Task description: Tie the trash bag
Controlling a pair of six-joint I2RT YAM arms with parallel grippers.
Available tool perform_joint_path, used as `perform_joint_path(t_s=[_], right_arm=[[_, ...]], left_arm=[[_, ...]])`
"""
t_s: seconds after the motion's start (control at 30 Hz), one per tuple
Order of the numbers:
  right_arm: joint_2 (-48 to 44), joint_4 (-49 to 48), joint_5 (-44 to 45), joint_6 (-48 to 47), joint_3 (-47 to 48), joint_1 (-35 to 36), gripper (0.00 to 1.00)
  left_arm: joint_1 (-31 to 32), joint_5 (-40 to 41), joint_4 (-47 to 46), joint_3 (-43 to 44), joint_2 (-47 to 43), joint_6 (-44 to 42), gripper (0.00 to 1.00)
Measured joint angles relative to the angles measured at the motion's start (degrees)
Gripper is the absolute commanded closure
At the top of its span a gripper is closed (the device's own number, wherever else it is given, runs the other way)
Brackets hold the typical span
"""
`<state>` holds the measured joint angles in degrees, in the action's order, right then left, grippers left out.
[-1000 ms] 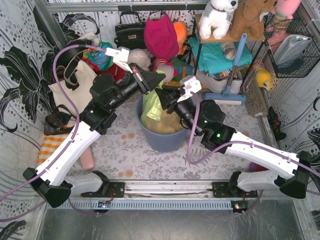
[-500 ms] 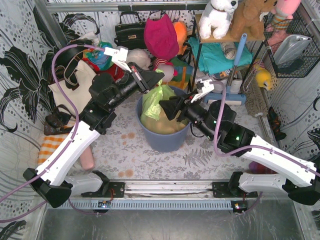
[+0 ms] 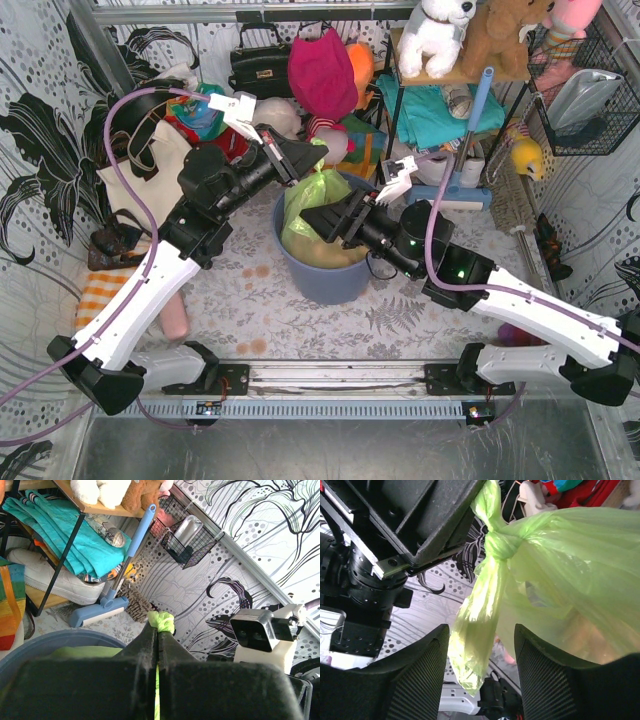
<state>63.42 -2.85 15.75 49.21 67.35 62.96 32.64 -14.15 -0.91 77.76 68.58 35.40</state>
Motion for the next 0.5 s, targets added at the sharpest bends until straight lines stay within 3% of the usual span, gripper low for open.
perform_joint_path(t_s=[0.2,0.5], right_arm=[[2.0,-3.0,-1.8,2.6,0.0,0.0,0.5],[3.7,-3.7,-2.5,4.0,0.0,0.0,0.81]], left_arm=[[-0.4,-0.3,-0.5,-0.3,0.0,0.4,1.0],[-0.6,-1.1,-1.0,-0.8,0.0,0.8,1.0]])
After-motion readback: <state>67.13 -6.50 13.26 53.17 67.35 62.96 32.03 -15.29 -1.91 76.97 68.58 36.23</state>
